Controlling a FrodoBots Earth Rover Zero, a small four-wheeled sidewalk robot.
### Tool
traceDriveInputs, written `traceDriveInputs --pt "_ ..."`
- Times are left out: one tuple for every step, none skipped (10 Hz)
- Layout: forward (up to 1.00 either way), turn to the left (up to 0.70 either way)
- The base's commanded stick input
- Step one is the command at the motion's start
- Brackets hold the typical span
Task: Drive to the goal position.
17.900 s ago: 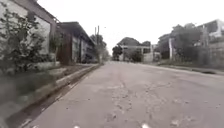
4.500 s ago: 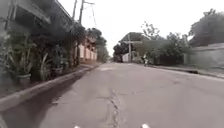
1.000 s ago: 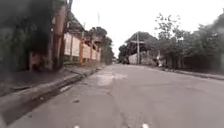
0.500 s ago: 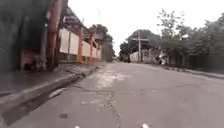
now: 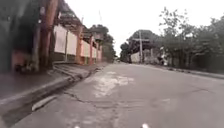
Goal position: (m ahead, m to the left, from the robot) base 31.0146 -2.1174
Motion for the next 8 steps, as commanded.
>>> traceDriveInputs --pt "1.00 -0.06" --pt "1.00 -0.06" --pt "1.00 -0.06" --pt "1.00 -0.06" --pt "1.00 -0.04" --pt "1.00 -0.03" --pt "1.00 -0.03" --pt "1.00 -0.03"
